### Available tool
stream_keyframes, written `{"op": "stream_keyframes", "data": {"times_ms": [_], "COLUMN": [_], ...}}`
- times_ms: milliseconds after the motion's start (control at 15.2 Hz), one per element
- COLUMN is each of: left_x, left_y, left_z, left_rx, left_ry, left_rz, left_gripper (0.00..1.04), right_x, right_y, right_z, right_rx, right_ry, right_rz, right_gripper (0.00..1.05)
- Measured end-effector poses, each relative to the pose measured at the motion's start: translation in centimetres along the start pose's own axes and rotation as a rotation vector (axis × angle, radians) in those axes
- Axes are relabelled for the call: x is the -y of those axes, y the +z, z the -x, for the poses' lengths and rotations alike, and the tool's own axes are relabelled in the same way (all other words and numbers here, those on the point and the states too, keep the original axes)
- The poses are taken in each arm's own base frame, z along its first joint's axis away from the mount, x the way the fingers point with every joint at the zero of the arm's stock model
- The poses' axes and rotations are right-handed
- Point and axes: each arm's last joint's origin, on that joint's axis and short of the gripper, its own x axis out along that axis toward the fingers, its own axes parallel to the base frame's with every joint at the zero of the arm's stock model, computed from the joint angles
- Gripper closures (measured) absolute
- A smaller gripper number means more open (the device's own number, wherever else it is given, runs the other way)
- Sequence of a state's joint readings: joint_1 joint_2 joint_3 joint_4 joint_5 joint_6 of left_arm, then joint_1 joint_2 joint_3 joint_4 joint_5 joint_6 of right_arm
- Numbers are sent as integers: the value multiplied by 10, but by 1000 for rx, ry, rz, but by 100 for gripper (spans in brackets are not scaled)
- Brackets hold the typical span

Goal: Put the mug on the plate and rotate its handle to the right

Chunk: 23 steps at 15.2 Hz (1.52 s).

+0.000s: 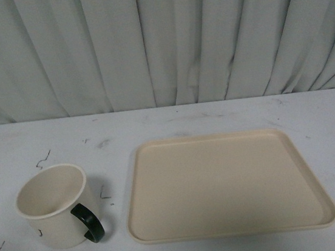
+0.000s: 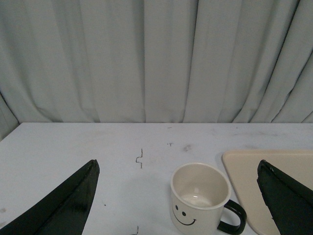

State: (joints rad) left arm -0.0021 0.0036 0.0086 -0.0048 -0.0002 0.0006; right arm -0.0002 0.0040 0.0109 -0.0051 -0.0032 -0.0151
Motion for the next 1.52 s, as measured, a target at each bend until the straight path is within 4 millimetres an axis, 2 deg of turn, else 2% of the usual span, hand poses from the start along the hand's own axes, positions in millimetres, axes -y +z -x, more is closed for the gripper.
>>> {"op": "stream_keyframes", "data": {"times_ms": [1516], "left_x": [0], "left_y": [0], "left_z": [0], "left_rx": [0], "left_ry": [0], "left_rz": [0], "left_gripper": [7], "right_x": [0], "right_y": [0], "right_z": [0], "right_rx": [0], "right_ry": [0], "right_rz": [0], "right_gripper": [6]}}
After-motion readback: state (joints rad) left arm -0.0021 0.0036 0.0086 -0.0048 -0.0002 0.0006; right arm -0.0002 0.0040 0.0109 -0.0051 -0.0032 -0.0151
